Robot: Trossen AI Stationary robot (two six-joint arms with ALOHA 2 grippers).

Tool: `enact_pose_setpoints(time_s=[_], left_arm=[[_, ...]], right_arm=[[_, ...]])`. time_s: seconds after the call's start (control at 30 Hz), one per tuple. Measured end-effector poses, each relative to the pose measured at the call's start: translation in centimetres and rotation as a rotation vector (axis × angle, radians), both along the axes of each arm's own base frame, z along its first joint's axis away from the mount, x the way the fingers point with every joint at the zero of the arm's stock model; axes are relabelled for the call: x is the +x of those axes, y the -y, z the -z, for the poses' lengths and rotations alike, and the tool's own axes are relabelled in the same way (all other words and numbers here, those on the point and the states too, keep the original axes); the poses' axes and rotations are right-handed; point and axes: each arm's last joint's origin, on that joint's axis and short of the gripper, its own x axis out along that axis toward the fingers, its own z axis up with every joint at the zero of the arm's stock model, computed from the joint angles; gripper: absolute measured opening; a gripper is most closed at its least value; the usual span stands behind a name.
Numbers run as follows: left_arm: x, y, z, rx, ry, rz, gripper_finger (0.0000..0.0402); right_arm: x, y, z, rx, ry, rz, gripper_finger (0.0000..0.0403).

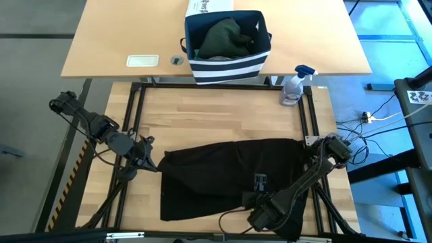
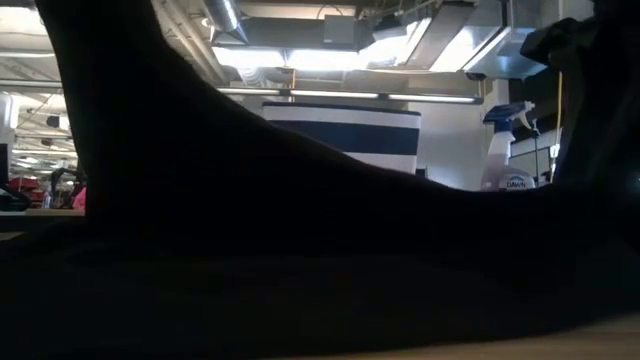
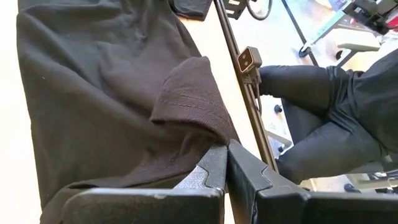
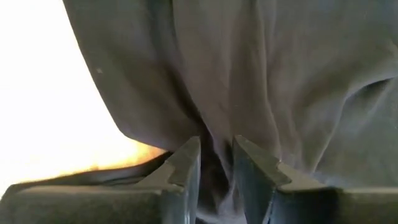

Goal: Fold Laundry from Bin
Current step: Fold the black shirt

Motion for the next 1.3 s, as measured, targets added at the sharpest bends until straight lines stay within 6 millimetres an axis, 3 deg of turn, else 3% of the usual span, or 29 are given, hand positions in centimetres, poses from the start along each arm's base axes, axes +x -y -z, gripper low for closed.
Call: enact_pose_setpoints(time_s=[0.2,0.4,0.57,0.73,0.83,0.97,1.13,1.3], left_arm=[[0.0,0.0,0.0,0.005,0.001,0.004,0.0],[0.0,0.0,0.0,0.005,0.001,0.004,0.0],[-0.1,0.2,0.0,-0.015,-0.007,0.018,0.0],[-0.6,1.1,0.0,-0.046,-0.031,0.072,0.0],[-0.4,2.1,0.5,-0.039,-0.068,0.1,0.0],[0.1,4.0,2.9,-0.001,-0.183,0.135,0.0],[1.4,7.2,5.0,0.01,-0.197,0.206,0.0],[1.8,9.8,6.6,0.027,-0.228,0.247,0.0]], right_arm=[[-0.2,0.3,0.3,-0.047,0.012,0.006,0.0083],[-0.2,0.3,0.3,-0.05,0.009,0.004,0.0008],[-0.4,0.1,0.1,-0.033,-0.01,0.002,0.0008],[-1.1,-1.0,-1.8,-0.048,0.008,-0.024,0.0006],[-1.9,-1.4,-3.4,-0.041,0.068,-0.044,0.0003],[-2.7,-1.8,-4.5,-0.027,0.106,-0.061,0.0002],[-2.6,-2.1,-3.9,0.056,0.031,-0.072,0.0002],[-2.7,-2.4,-2.2,0.141,-0.002,-0.088,0.0001]])
